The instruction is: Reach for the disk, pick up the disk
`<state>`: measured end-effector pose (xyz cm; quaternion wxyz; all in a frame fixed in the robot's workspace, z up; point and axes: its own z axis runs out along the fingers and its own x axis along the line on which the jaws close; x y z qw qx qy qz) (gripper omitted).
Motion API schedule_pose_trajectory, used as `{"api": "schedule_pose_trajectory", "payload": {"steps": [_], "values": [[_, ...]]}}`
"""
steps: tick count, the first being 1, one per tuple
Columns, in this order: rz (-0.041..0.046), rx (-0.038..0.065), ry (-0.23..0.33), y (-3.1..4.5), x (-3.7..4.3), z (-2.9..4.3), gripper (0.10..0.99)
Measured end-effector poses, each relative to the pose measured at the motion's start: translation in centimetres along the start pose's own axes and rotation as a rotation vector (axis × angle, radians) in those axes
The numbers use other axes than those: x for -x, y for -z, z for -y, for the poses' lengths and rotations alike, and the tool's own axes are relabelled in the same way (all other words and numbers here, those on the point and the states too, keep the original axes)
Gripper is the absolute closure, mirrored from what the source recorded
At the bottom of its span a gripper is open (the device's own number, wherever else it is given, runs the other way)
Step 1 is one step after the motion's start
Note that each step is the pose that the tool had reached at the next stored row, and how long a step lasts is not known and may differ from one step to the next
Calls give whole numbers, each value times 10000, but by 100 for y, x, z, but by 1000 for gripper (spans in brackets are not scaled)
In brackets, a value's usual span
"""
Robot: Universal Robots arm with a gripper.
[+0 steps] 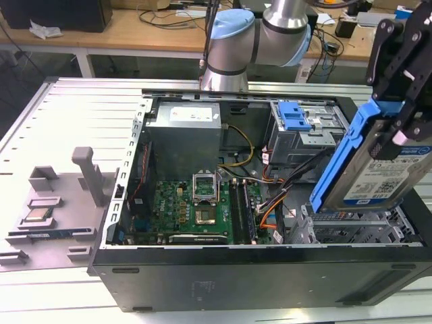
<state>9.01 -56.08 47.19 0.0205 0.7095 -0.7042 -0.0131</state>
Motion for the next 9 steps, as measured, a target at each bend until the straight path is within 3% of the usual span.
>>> {"api": "schedule_pose_trajectory", "payload": {"steps": [3,9], "values": [[-1,1,0,-65,1,41,722],[-1,1,1,-73,0,46,722]]}}
